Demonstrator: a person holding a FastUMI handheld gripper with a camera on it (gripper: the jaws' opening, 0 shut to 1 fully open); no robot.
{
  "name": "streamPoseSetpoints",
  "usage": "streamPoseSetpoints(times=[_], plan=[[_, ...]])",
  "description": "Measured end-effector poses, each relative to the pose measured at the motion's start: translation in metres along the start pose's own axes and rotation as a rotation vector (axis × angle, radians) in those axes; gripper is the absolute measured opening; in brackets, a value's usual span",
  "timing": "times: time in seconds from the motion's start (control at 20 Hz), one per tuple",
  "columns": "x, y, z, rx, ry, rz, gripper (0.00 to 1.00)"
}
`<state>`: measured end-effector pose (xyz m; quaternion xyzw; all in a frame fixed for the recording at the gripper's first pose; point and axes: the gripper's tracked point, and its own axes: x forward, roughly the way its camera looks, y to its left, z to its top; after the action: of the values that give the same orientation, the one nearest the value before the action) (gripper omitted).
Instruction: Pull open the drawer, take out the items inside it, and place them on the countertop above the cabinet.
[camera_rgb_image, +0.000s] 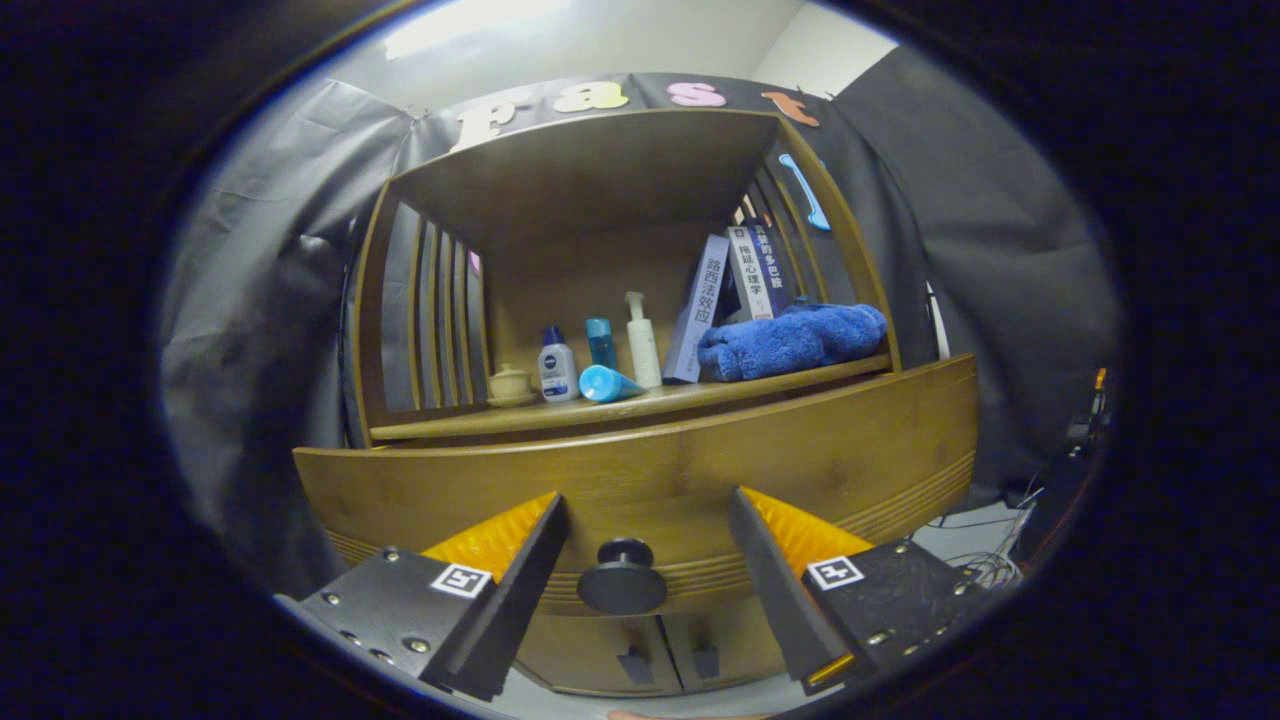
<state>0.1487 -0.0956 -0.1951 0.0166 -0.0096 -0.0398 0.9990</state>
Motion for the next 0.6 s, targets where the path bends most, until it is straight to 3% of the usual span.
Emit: streamPoseSetpoints(times=[0.6], plan=[[0.052,0.005,-0.007,-0.022,-0.119,0.014,0.99]])
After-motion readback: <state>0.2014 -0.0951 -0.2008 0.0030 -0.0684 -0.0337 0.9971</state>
